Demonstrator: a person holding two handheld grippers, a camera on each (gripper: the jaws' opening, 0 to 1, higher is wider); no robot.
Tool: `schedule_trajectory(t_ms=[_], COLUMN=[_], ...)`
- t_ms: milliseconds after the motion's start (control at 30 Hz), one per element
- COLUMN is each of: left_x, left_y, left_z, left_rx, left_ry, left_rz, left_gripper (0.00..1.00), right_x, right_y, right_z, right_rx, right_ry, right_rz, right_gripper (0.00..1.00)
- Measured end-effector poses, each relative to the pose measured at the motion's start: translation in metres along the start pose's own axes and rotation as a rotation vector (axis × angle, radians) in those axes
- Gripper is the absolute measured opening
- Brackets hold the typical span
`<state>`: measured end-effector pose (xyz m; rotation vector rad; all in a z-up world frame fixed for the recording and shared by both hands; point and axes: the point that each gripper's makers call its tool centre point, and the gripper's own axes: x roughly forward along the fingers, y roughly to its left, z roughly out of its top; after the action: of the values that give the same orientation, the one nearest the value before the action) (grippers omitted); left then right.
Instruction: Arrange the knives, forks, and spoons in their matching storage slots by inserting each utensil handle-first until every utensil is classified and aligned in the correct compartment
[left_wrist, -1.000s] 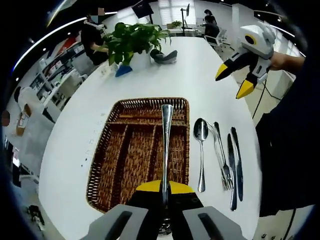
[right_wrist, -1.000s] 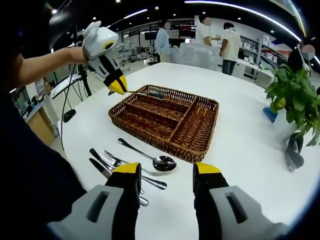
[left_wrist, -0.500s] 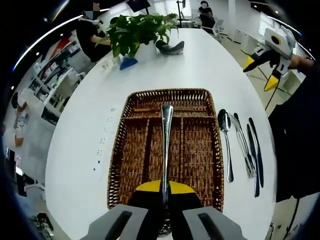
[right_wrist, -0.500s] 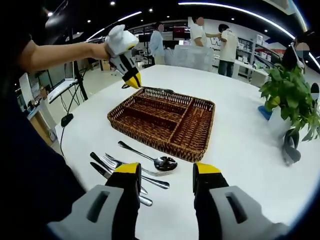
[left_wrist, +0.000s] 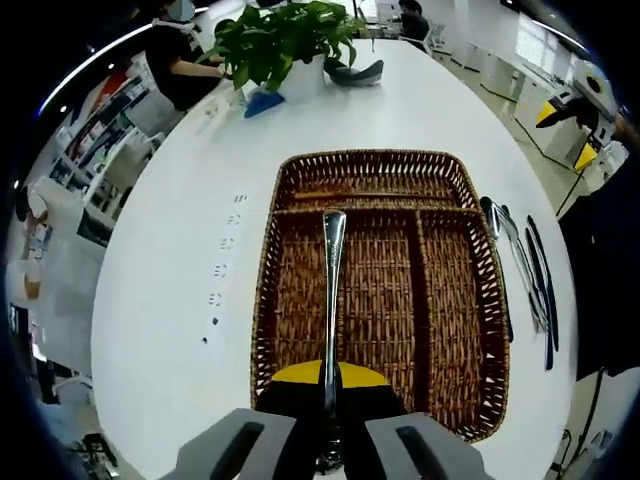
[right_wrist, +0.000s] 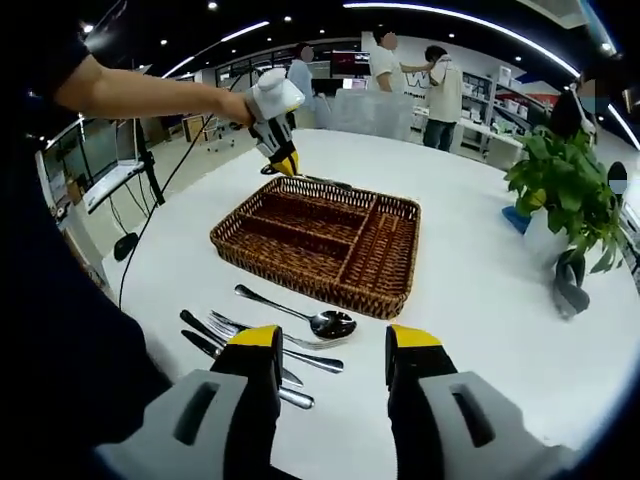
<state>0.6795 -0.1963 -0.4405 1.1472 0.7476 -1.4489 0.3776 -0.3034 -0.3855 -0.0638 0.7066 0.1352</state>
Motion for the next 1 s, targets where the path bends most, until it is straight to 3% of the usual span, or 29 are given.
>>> schedule_trajectory(t_ms=[600, 1000], left_x=[0.046, 0.064], left_y=[0.018, 0.022], left_z=[-0.019, -0.020], left_rx=[-0.018, -0.036], left_ry=[0.110, 0.114], left_rz=[-0.034, -0.042], left_gripper=[0.02, 0.02], right_x=[-0.006, -0.001], right_y=[0.010, 0.009], right_z=[-0.008, -0.012], right_rx=[0.046, 0.054], right_ry=[0.028, 0.060], right_rz=[-0.075, -0.080], right_gripper=[0.41, 0.41])
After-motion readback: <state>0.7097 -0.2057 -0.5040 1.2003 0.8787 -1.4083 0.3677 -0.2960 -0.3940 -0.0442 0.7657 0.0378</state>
